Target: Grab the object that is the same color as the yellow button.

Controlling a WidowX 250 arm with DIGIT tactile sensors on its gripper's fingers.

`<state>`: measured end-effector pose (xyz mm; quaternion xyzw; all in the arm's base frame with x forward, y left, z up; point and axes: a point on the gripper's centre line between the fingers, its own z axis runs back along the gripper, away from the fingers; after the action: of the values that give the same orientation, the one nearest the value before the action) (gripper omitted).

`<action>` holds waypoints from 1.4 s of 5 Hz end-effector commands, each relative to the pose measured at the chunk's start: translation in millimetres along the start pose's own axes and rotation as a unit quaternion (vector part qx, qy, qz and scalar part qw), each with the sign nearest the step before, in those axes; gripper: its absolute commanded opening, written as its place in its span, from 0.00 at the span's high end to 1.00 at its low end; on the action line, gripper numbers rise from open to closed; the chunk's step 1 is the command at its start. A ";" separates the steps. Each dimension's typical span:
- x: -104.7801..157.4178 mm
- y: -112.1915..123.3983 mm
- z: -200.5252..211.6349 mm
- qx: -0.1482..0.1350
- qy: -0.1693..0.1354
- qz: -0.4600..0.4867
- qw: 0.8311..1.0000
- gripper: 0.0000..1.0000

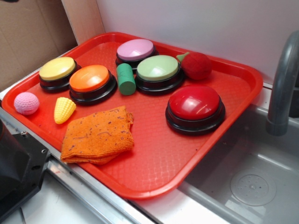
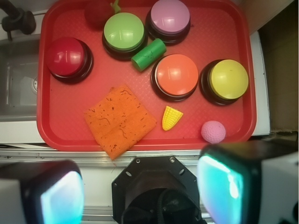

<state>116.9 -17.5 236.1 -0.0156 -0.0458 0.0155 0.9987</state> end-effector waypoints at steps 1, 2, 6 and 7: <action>0.0 0.0 0.0 0.000 0.000 0.000 1.000 0.00; 1.6 14.6 -14.7 0.009 0.004 0.024 1.000 0.00; -5.0 70.8 -116.0 0.034 -0.022 0.212 0.976 0.00; -4.2 75.4 -138.6 0.025 -0.033 0.232 0.972 0.00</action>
<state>120.6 49.8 92.0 -0.0027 -0.0636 0.2461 0.9672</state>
